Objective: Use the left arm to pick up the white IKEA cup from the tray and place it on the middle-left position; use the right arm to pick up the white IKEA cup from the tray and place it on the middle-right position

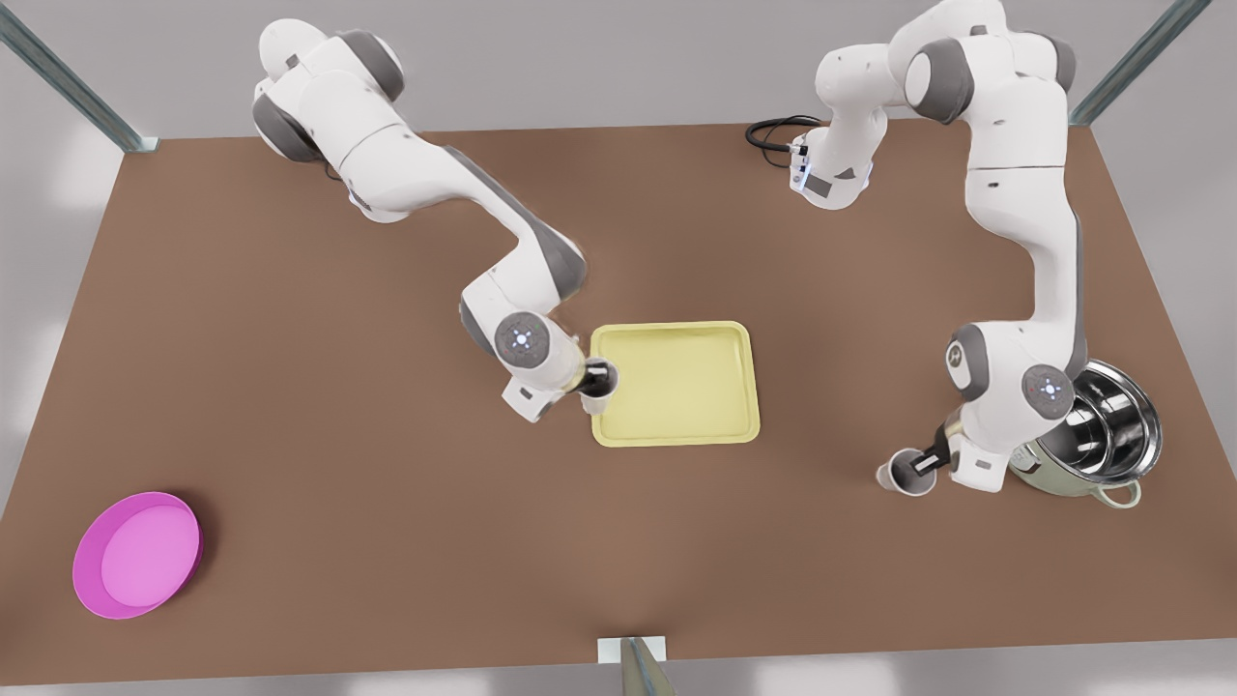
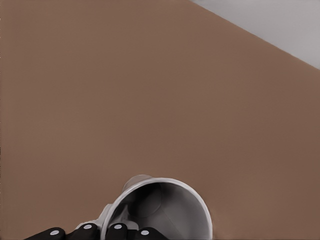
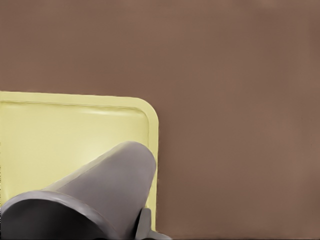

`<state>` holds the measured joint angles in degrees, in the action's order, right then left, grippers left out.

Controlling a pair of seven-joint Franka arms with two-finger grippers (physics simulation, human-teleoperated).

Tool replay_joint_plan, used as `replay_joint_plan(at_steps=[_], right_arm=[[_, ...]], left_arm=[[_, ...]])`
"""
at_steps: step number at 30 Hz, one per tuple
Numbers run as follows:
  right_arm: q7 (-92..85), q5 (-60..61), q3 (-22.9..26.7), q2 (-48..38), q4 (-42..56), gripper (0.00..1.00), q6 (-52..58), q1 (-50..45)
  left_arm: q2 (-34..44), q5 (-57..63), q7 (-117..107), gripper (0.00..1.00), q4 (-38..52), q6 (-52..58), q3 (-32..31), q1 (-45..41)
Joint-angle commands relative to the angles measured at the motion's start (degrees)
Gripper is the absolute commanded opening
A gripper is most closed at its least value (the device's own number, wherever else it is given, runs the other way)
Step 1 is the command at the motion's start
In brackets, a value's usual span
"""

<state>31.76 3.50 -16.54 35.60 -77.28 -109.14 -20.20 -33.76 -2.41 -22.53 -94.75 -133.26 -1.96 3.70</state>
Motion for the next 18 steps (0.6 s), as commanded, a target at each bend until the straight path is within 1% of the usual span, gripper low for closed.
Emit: replay_joint_plan(at_steps=[1, 2, 4, 6, 10, 12, 13, 14, 15, 16, 18], right_arm=[[-19.19, -0.95, -0.69, -2.37, 1.17, 0.00, 18.17, 5.87], [-24.81, -1.12, -0.60, -2.46, 2.05, 0.00, 19.84, 9.12], [-35.45, -1.74, -0.34, -2.37, 2.13, 0.00, 19.93, 14.75], [-43.80, -4.46, -0.34, -1.23, 2.31, 0.00, 20.55, 18.97], [-53.38, -6.66, 0.11, 3.16, 6.26, 0.00, 20.02, 23.72], [-57.51, -6.75, 2.56, 6.50, 8.73, 0.00, 19.76, 23.98], [-58.83, -6.75, 3.18, 7.65, 9.08, 0.00, 19.76, 23.98], [-59.36, -6.75, 3.44, 8.61, 9.08, 0.00, 19.58, 23.98], [-59.36, -6.66, 3.44, 9.32, 9.08, 0.00, 18.80, 23.98], [-59.45, -6.66, 3.44, 9.67, 9.08, 0.00, 18.17, 23.98], [-60.15, -6.57, 3.44, 10.63, 9.08, 0.00, 17.38, 24.07]], left_arm=[[-2.18, -0.58, 25.16, 0.16, 0.26, -8.59, 0.03, 1.13], [-2.98, -0.84, 24.90, 0.16, 1.14, -9.82, 0.03, 1.04], [-4.82, -1.28, 24.02, 0.16, 5.62, -9.91, 0.03, 1.04], [-5.35, -1.29, 24.02, 0.16, 5.01, -12.72, -0.06, 1.04], [-5.97, -1.81, 24.29, 0.17, 2.29, -12.99, -0.50, 0.87], [-6.14, -1.90, 24.37, 0.17, 1.06, -12.99, -0.59, 0.86], [-6.49, -1.81, 24.46, 0.18, 0.62, -12.99, -0.59, 0.86], [-6.40, -1.90, 24.46, 0.37, 0.35, -12.99, -0.59, 0.78], [-6.40, -1.90, 24.46, 0.77, 0.70, -12.99, -0.59, 0.78], [-6.40, -1.81, 24.55, 1.00, 0.70, -12.99, -0.59, 0.78], [-6.32, -1.73, 25.25, 1.00, 1.14, -12.99, -0.59, 1.04]])
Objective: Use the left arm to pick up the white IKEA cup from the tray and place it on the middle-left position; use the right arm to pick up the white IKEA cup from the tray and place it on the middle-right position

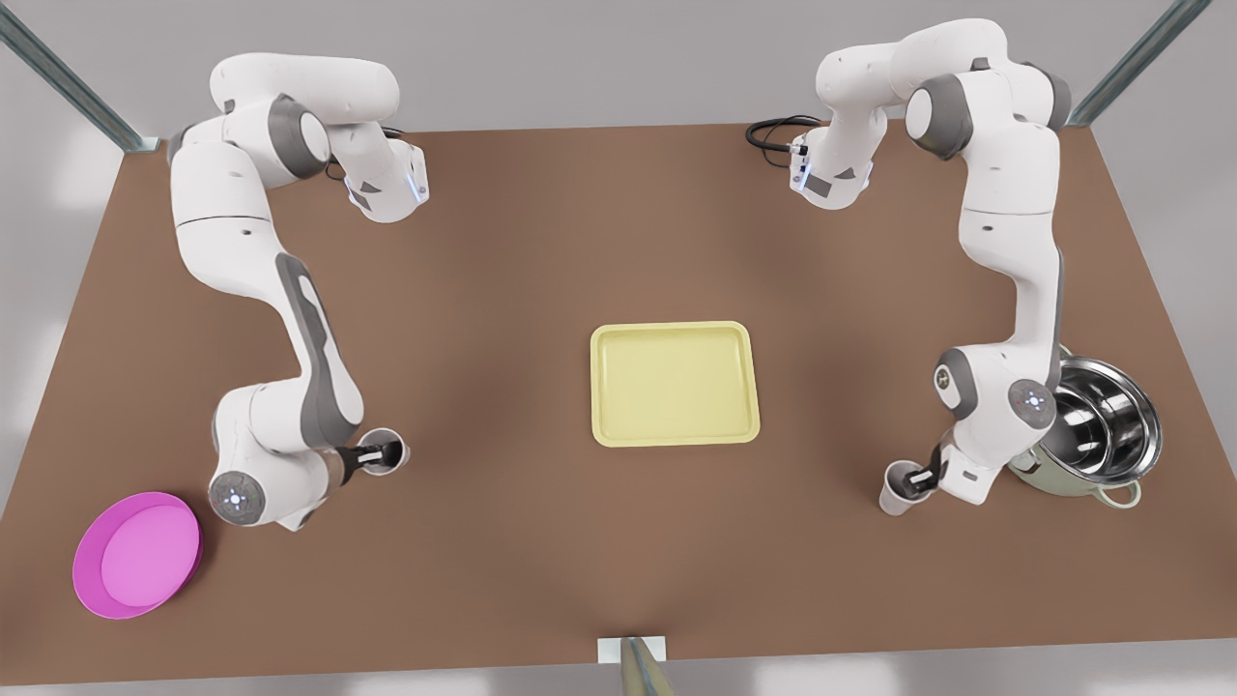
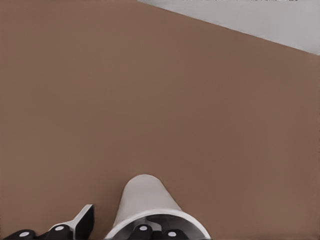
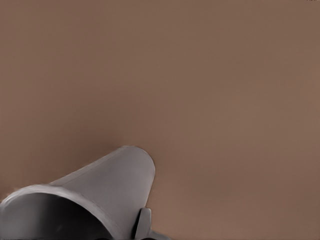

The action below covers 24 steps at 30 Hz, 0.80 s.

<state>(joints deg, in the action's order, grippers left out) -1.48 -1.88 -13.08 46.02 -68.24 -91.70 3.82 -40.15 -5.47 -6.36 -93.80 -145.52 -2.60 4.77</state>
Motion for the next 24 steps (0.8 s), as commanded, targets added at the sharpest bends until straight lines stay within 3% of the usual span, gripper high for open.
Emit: replay_joint_plan(at_steps=[1, 7, 12, 15, 24], right_arm=[[-26.91, -1.11, -0.02, 0.57, 0.04, 0.00, -0.05, 0.05], [-26.91, 0.91, -1.33, 0.22, 0.04, 0.00, -1.55, 0.05], [-29.37, -5.85, -1.86, -0.93, -0.40, 0.00, -11.74, -0.48], [-29.55, -8.67, -1.86, -0.84, -0.58, 0.00, -13.85, -1.09], [-29.46, -10.43, -0.81, 4.35, -0.49, 0.00, -15.17, -3.02]], left_arm=[[0.16, 1.42, 9.17, 1.00, 0.46, -0.73, 0.05, 0.15], [0.16, 1.77, 9.35, 1.00, 1.78, -0.38, 0.14, 0.33], [0.68, 1.69, 9.26, 1.00, 1.61, 0.15, 0.14, 0.33], [11.93, 1.95, 9.00, 1.00, 3.36, 22.64, 0.05, -0.02], [12.55, 2.21, 9.26, 1.00, 4.94, 28.28, 0.05, -0.02]])
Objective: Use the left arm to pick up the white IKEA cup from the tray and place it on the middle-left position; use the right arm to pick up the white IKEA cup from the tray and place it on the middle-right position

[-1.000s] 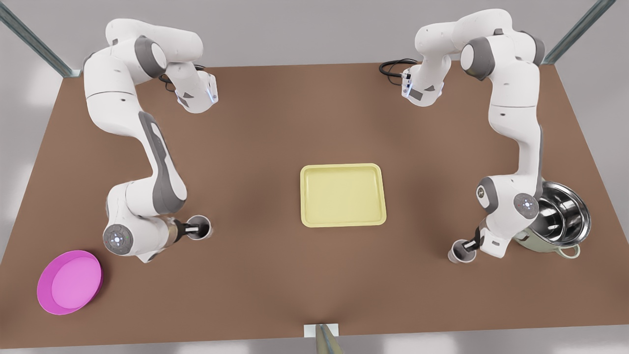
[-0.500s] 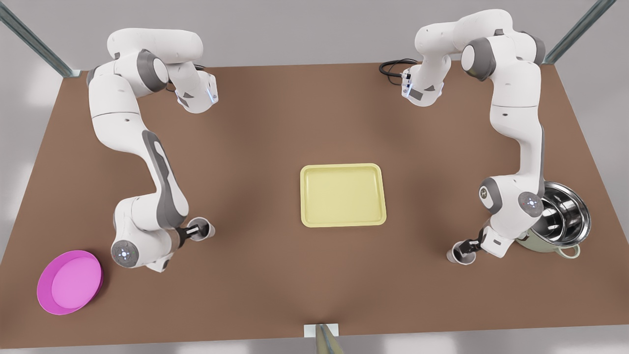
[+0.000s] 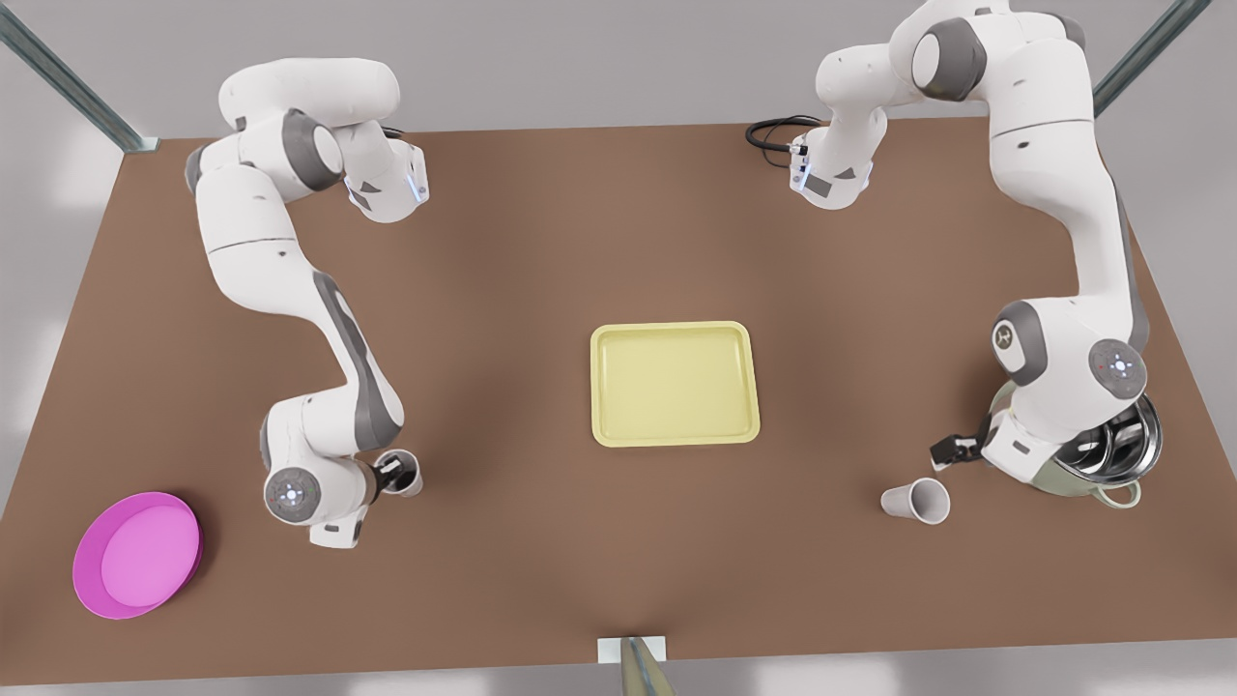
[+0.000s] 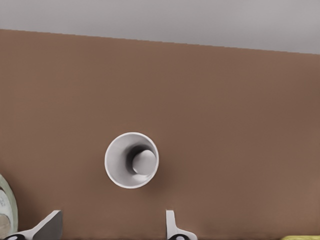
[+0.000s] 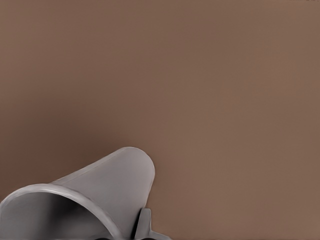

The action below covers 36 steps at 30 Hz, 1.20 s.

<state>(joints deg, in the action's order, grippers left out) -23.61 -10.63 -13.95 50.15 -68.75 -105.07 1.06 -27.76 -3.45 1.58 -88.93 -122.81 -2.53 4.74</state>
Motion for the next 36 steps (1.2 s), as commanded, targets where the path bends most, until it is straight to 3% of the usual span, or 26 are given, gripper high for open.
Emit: replay_joint_plan(at_steps=[1, 4, 7, 9, 12, 14, 16, 17, 24, 29, 30, 33, 36], right_arm=[[-7.32, -1.68, 0.59, 0.21, 0.02, 0.00, -1.98, -0.62], [-7.32, -1.68, 0.68, 0.21, 0.02, 0.00, -1.98, -0.62], [-7.32, -1.59, 0.68, 0.56, 0.02, 0.00, -1.98, -0.80], [-7.32, -1.59, 0.68, 0.74, 0.02, 0.00, -1.98, -0.80], [-7.32, -1.59, 0.68, 1.09, 0.02, 0.00, -2.07, -0.80], [-7.15, -1.59, 0.68, 1.09, 0.28, 0.32, -2.07, -0.80], [-6.62, -1.33, 0.68, 1.09, 0.37, 0.57, -1.98, -0.80], [-6.62, -1.24, 0.68, 1.09, 0.37, 0.64, -1.98, -0.80], [-6.71, -0.80, 0.77, -0.75, 0.46, 0.68, -0.84, -0.71], [-6.62, -0.71, 0.86, -5.50, 0.46, 0.74, 9.35, -0.62], [-5.48, -0.36, 0.42, -7.78, 0.55, 0.75, 12.78, -0.71], [10.68, 0.43, -5.56, -22.63, 0.55, 1.00, 23.94, -0.71], [19.83, 3.24, -5.73, -32.04, 0.02, 1.00, 27.64, -0.10]], left_arm=[[-0.01, 0.11, 1.32, 1.00, -0.02, 5.57, 0.07, 0.09], [1.92, -0.07, 1.06, 1.00, 0.24, 10.22, -0.02, 0.09], [11.50, 1.16, -0.71, 1.00, 3.58, 22.53, -1.60, 0.09], [10.63, 6.00, 5.90, 1.00, 11.94, 27.63, -1.16, 0.35], [16.33, 2.67, -1.50, 1.00, 6.49, 32.20, -0.99, 0.53], [18.71, 1.69, -0.79, 1.00, -0.02, 21.83, -1.16, 0.53], [17.83, 1.69, -0.70, 1.00, 0.77, 22.88, -0.99, 1.06], [17.22, 1.51, -1.32, 1.00, 1.91, 22.88, -1.16, 0.79], [16.87, 2.13, -1.05, 1.00, 2.09, 22.88, -1.16, 0.97], [16.51, 2.13, -0.88, 1.00, 2.09, 22.88, -1.16, 0.97], [16.51, 2.04, -0.79, 1.00, 2.09, 22.88, -1.16, 1.06], [15.55, 0.46, 0.18, 1.00, 4.55, 22.88, -1.08, 0.97], [15.46, 0.55, -0.35, 1.00, 4.55, 22.88, -1.16, 0.79]])
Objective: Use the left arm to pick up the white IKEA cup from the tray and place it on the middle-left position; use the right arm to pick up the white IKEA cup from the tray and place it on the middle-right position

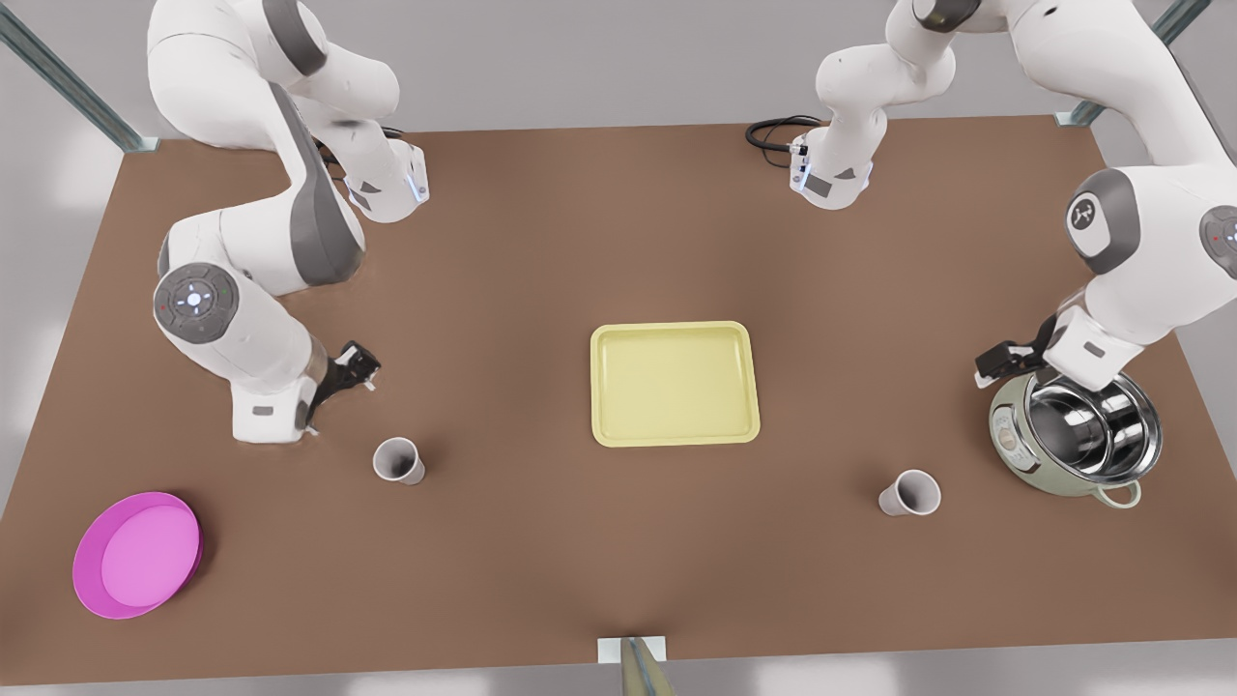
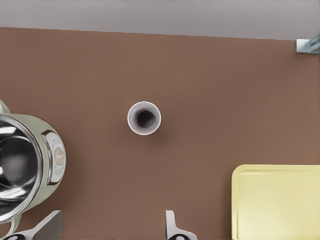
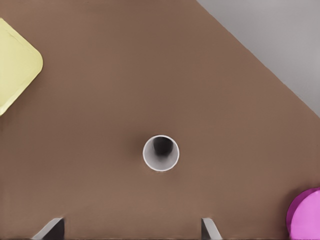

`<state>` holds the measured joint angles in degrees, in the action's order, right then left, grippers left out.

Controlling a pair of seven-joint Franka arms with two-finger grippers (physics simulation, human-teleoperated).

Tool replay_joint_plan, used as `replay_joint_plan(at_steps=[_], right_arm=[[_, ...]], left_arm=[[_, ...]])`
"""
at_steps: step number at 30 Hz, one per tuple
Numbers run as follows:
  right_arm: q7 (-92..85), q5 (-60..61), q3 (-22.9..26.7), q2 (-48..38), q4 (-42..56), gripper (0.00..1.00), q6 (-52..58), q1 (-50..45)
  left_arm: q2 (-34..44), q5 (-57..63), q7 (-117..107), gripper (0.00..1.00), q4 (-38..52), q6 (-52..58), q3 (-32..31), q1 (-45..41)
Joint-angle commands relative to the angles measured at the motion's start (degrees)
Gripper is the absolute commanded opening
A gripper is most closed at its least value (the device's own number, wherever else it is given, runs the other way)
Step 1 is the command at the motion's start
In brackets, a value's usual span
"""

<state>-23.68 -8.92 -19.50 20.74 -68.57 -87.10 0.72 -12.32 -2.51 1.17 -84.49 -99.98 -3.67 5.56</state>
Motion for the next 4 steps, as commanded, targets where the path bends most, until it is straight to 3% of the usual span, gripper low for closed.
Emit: replay_joint_plan(at_steps=[1, 4], right_arm=[[19.90, 1.53, -0.19, -2.64, -0.42, 1.00, 9.67, 0.51], [19.90, 1.53, -0.10, -2.46, -0.33, 1.00, 9.67, 0.51]], left_arm=[[0.01, -0.39, 0.14, 1.00, 0.12, 0.05, -0.02, -0.02], [0.01, -0.48, -0.03, 1.00, 0.12, 0.05, -0.02, -0.02]])
